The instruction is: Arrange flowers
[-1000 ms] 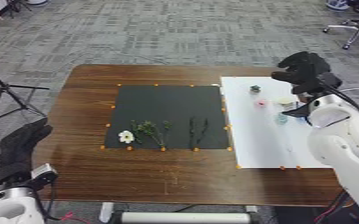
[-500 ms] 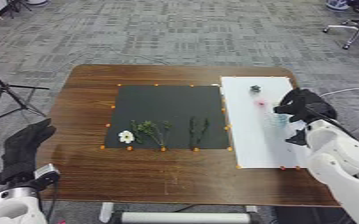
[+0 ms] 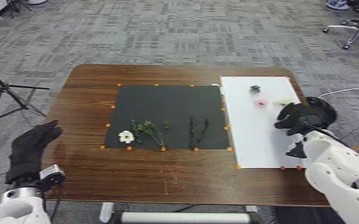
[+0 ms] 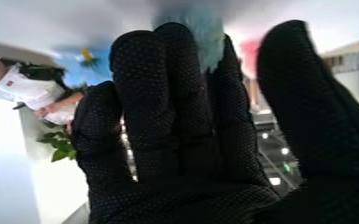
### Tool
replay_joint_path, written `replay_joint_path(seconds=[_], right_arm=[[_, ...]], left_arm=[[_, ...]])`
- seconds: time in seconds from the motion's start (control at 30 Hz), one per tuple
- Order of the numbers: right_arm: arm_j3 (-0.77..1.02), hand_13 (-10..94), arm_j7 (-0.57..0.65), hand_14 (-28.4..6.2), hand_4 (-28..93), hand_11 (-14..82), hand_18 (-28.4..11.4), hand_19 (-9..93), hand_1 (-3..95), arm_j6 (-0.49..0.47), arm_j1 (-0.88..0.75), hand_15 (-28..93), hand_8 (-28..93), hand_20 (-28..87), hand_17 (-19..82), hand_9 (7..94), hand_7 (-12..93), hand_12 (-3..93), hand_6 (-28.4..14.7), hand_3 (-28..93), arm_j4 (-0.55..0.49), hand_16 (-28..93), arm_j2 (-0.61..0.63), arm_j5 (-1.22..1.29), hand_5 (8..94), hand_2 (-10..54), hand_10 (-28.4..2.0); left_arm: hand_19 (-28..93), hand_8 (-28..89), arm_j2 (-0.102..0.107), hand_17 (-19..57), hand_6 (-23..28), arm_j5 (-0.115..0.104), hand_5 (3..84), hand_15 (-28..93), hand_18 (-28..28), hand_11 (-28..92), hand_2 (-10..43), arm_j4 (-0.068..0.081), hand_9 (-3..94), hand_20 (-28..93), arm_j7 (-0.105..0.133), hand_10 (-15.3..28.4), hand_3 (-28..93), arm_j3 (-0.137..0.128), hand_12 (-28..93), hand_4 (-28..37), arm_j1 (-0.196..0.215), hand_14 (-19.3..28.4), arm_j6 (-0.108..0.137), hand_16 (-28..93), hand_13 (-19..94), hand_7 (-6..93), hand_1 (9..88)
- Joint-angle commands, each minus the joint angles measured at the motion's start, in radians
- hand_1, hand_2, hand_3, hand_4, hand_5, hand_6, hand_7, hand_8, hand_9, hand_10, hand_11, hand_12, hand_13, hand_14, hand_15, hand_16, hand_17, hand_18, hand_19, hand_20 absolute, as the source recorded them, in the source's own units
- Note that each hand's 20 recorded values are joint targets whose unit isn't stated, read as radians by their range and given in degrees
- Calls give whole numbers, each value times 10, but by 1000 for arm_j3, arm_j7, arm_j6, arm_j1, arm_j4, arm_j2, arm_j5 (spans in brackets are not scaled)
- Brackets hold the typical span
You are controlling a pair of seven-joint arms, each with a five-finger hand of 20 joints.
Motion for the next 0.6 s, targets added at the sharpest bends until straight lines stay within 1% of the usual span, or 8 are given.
replay_joint_path(seconds=[0.03,0.07,0.13,0.2,0.3,0.47,0.5,0.6], right_arm=[[-26,702,12,-104,-177,167,-214,760,553,-4,-19,527,74,553,356,740,188,404,-21,604,15,360,-2,-17,642,-95,-128],[-37,709,6,-97,-167,125,-212,762,589,16,-13,516,115,556,363,762,192,439,-21,573,18,388,2,-19,654,-95,-119],[-46,734,-2,-75,-164,104,-206,764,630,28,-1,487,159,560,380,792,197,451,-20,567,16,429,6,-15,689,-95,-107],[-57,761,-12,-64,-160,108,-205,770,650,57,18,469,164,567,400,823,215,449,-15,576,5,443,15,0,730,-95,-99],[-86,777,-29,-62,-158,107,-202,772,660,91,71,464,156,573,409,839,216,448,-14,577,-37,449,38,32,746,-95,-92],[-222,784,-81,-64,-151,104,-204,775,660,133,283,463,151,581,415,848,217,446,-14,579,-99,456,70,124,752,-95,-92],[-265,785,-95,-64,-150,103,-204,776,660,130,343,464,150,582,415,849,217,446,-14,579,-101,456,65,140,754,-95,-92],[-397,785,-126,-64,-150,102,-204,777,659,85,521,465,150,584,415,850,217,446,-14,579,-99,457,35,205,754,-95,-92]], left_arm=[[95,-72,-10,101,17,5,547,231,108,248,55,-2,535,197,-17,149,692,2,152,-283,9,172,-20,3,418,171,258],[95,-73,-9,101,17,3,547,232,108,248,55,-3,535,197,-17,149,692,2,152,-283,10,172,-17,3,418,171,258],[96,-72,-7,101,17,1,547,231,108,248,55,-3,535,197,-17,149,692,1,151,-283,8,172,-18,3,418,171,258],[96,-73,-4,102,18,3,547,232,108,248,56,-5,534,197,-20,149,691,-2,152,-283,10,172,-20,4,419,170,259],[97,-72,2,102,18,4,547,233,108,248,56,-7,534,197,-19,149,690,-13,151,-283,15,172,-18,4,419,169,260],[98,-71,15,102,19,-10,547,233,108,248,57,-8,534,197,-15,149,690,-38,151,-283,20,172,-3,3,419,168,260],[97,-71,15,102,19,-8,547,233,108,248,57,-10,534,196,-16,149,690,-43,151,-283,21,172,-2,3,419,169,260],[97,-72,21,102,20,-5,547,233,108,249,57,-2,534,196,-13,149,690,-46,152,-283,9,172,2,3,419,168,260]])
